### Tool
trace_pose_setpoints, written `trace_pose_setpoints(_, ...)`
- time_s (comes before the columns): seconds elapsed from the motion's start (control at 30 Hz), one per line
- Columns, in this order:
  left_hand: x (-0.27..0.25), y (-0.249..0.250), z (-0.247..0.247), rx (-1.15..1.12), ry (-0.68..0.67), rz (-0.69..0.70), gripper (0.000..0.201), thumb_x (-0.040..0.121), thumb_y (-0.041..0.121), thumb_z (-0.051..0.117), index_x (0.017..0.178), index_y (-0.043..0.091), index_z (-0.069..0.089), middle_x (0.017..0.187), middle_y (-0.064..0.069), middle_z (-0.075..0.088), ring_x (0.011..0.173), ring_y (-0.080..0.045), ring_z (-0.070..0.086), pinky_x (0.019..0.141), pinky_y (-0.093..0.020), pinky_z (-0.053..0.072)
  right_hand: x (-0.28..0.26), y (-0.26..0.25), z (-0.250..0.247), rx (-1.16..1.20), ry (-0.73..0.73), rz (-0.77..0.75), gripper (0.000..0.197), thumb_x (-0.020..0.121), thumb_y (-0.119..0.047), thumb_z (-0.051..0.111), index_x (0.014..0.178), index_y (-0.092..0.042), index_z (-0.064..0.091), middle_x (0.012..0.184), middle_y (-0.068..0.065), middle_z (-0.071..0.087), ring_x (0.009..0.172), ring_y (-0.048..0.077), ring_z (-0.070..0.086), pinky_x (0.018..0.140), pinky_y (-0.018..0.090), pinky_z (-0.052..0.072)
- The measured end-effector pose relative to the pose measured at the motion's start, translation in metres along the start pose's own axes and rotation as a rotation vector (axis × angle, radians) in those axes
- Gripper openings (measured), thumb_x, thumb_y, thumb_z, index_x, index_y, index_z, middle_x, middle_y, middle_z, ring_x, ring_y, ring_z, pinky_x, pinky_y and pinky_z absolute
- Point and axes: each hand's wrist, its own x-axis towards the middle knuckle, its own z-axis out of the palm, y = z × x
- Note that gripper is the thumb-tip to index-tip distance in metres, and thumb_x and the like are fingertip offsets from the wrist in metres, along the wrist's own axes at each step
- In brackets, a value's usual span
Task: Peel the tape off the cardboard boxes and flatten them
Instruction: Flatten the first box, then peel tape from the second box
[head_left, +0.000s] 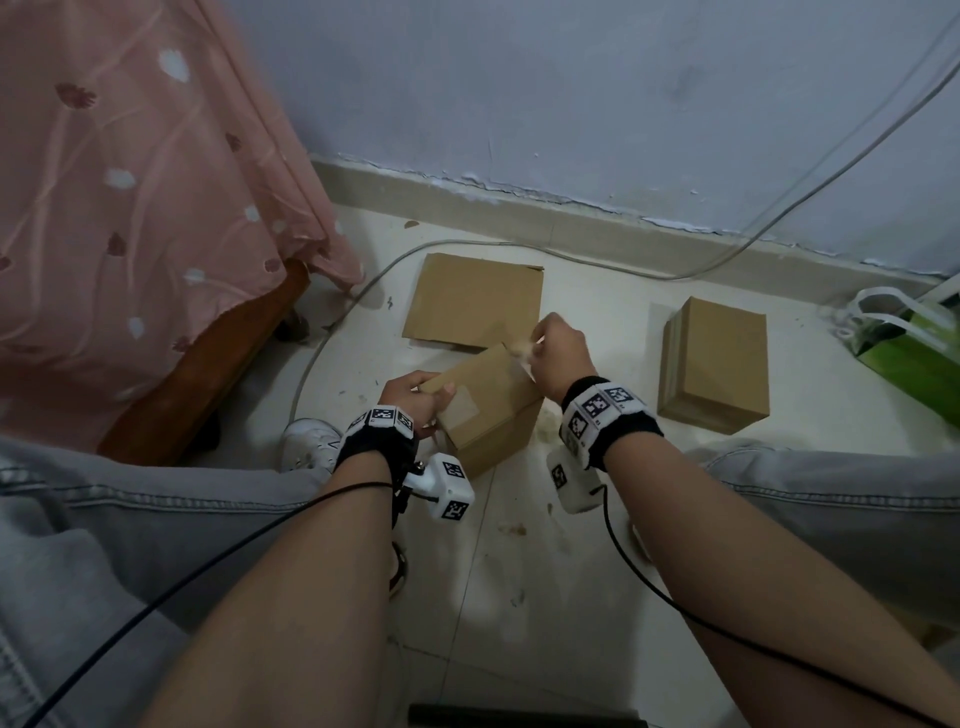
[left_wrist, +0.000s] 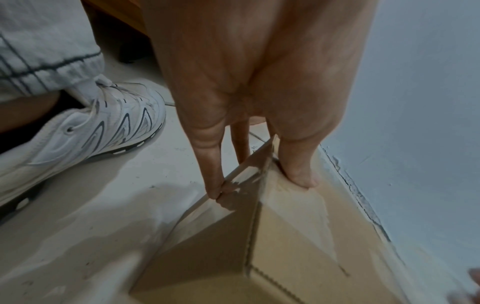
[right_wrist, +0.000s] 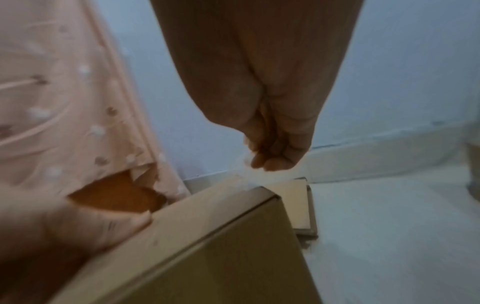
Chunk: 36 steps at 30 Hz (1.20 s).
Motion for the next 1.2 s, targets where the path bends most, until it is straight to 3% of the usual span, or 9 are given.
trace_pose_setpoints(0.1, 0.002, 0.000, -0.003, 0.006, -0.011, -0.021, 0.024, 0.088, 0.021, 0.071, 0.112, 0.017, 0.068, 0.108, -0.015, 0.068, 0.096, -0.034, 0.066, 0.075, -0.038, 0.057, 0.010, 0.012, -0.014, 0.164, 0.059, 0.169, 0.031, 0.095, 0.000, 0.045, 0.121, -0.002, 0.061, 0.121, 0.016, 0.061, 0.107, 0.028, 0.061, 0.087, 0.032, 0.052)
trace_pose_setpoints(0.2, 0.003, -0.001, -0.007, 0.004, -0.022, -0.039, 0.019, 0.088, 0.018, 0.071, 0.107, 0.019, 0.070, 0.110, -0.017, 0.069, 0.103, -0.036, 0.065, 0.083, -0.045, 0.058, 0.016, 0.020, -0.019, 0.335, 0.032, 0.276, 0.030, 0.093, 0.001, 0.043, 0.098, -0.005, 0.072, 0.110, 0.015, 0.069, 0.096, 0.029, 0.068, 0.088, 0.041, 0.058)
trace_pose_setpoints(0.37, 0.002, 0.004, -0.007, 0.144, 0.011, 0.023, 0.019, 0.090, 0.017, 0.066, 0.106, 0.026, 0.069, 0.109, -0.017, 0.067, 0.099, -0.038, 0.064, 0.085, -0.056, 0.055, 0.007, 0.008, -0.014, 0.718, -0.199, 0.368, 0.019, 0.099, -0.003, 0.043, 0.111, 0.001, 0.057, 0.102, 0.021, 0.065, 0.095, 0.035, 0.070, 0.085, 0.046, 0.060)
trace_pose_setpoints(0.47, 0.002, 0.023, -0.005, 0.528, -0.041, 0.105, 0.048, 0.083, 0.034, 0.072, 0.129, 0.024, 0.059, 0.118, -0.006, 0.063, 0.102, -0.028, 0.061, 0.092, -0.039, 0.053, 0.006, 0.001, -0.014, 0.742, -0.223, 0.359, 0.016, 0.102, -0.004, 0.038, 0.106, 0.001, 0.053, 0.096, 0.019, 0.066, 0.092, 0.033, 0.070, 0.088, 0.046, 0.058)
trace_pose_setpoints(0.57, -0.003, 0.048, 0.012, 0.966, -0.141, 0.251, 0.111, 0.056, 0.075, 0.075, 0.148, 0.031, 0.033, 0.146, -0.001, 0.044, 0.128, -0.026, 0.048, 0.107, -0.045, 0.041, 0.008, -0.007, -0.020, 0.759, -0.189, 0.347, 0.026, 0.101, -0.004, 0.040, 0.117, 0.009, 0.056, 0.096, 0.022, 0.067, 0.086, 0.033, 0.072, 0.081, 0.044, 0.061)
trace_pose_setpoints(0.63, -0.011, 0.058, 0.029, 1.083, -0.168, 0.330, 0.126, 0.055, 0.067, 0.081, 0.153, 0.035, 0.007, 0.157, -0.004, 0.021, 0.141, -0.031, 0.029, 0.112, -0.054, 0.029, 0.007, -0.013, -0.024, 0.812, -0.188, 0.340, 0.029, 0.100, -0.001, 0.037, 0.124, 0.013, 0.048, 0.096, 0.029, 0.066, 0.078, 0.038, 0.072, 0.074, 0.046, 0.062)
trace_pose_setpoints(0.7, -0.012, 0.062, 0.039, 1.032, -0.157, 0.380, 0.133, 0.054, 0.050, 0.089, 0.152, 0.039, -0.001, 0.153, -0.004, 0.019, 0.139, -0.034, 0.026, 0.109, -0.054, 0.034, 0.002, -0.021, -0.027, 0.864, -0.206, 0.323, 0.027, 0.101, 0.002, 0.032, 0.127, 0.002, 0.040, 0.093, 0.036, 0.065, 0.068, 0.042, 0.072, 0.065, 0.049, 0.062)
trace_pose_setpoints(0.93, -0.007, 0.046, 0.031, 0.856, -0.085, 0.500, 0.106, 0.049, 0.030, 0.092, 0.138, 0.030, 0.034, 0.137, -0.001, 0.031, 0.122, -0.026, 0.045, 0.098, -0.035, 0.044, -0.003, -0.023, -0.022, 0.892, -0.155, 0.352, 0.036, 0.099, 0.003, 0.035, 0.134, 0.008, 0.039, 0.083, 0.026, 0.069, 0.065, 0.039, 0.072, 0.066, 0.048, 0.062)
trace_pose_setpoints(1.2, -0.003, 0.017, -0.006, 0.765, -0.034, 0.299, 0.105, 0.054, 0.028, 0.093, 0.138, 0.018, 0.029, 0.139, -0.007, 0.033, 0.123, -0.025, 0.043, 0.097, -0.031, 0.040, 0.006, 0.003, -0.048, 0.919, -0.080, 0.438, 0.034, 0.103, 0.000, 0.035, 0.133, 0.014, 0.043, 0.091, 0.018, 0.062, 0.078, 0.027, 0.069, 0.068, 0.032, 0.061)
